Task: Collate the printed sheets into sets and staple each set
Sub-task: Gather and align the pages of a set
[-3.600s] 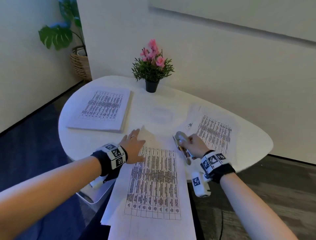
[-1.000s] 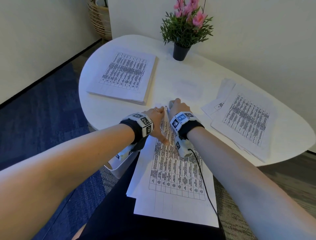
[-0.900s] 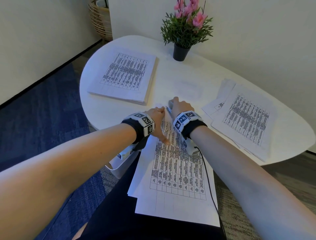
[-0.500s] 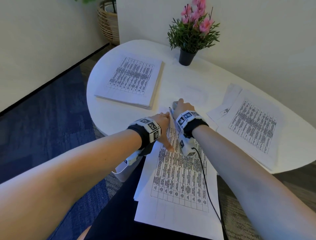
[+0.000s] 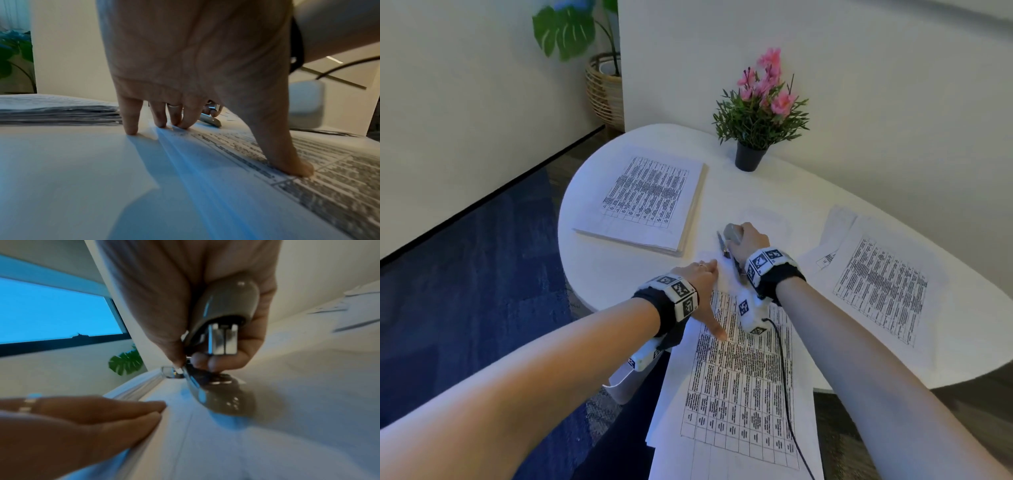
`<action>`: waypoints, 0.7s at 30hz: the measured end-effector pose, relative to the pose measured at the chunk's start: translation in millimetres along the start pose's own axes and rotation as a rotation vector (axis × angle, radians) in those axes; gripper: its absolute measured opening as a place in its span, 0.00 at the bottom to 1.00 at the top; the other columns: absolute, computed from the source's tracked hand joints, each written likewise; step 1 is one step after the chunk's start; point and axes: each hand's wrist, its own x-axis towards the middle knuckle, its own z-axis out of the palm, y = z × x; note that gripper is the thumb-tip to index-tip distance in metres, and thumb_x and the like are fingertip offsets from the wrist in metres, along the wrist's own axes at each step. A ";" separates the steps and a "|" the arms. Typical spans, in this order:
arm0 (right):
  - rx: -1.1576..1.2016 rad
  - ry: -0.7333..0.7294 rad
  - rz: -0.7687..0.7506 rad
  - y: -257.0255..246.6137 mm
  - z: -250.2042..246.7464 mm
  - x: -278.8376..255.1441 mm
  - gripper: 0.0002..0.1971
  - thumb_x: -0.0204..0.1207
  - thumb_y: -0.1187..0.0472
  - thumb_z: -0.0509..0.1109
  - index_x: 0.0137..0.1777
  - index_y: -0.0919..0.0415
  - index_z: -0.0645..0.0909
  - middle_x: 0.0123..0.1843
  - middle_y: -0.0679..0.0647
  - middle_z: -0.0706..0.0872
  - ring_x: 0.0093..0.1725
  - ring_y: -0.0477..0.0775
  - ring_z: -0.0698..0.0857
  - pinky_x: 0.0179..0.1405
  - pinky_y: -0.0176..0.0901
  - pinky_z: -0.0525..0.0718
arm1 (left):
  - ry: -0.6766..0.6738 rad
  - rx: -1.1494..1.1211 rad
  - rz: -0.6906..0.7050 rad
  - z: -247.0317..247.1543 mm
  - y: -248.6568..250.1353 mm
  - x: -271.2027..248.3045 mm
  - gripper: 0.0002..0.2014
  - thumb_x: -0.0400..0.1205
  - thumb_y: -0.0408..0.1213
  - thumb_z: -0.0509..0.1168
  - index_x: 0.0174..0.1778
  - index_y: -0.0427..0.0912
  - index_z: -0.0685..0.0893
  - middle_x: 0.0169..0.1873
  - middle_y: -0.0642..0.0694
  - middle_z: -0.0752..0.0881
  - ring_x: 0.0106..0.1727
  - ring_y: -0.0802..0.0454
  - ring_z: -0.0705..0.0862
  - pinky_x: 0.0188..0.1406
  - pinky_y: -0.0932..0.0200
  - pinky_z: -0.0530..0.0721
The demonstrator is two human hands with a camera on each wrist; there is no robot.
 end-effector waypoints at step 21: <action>0.125 -0.107 -0.363 56.1 -40.8 -78.5 0.24 0.71 0.63 0.77 0.68 0.52 0.81 0.57 0.53 0.78 0.51 0.49 0.77 0.51 0.38 0.75 | 0.133 -0.802 -0.116 -17.2 13.6 33.7 0.15 0.63 0.43 0.82 0.41 0.39 0.91 0.39 0.41 0.92 0.40 0.47 0.90 0.45 0.55 0.88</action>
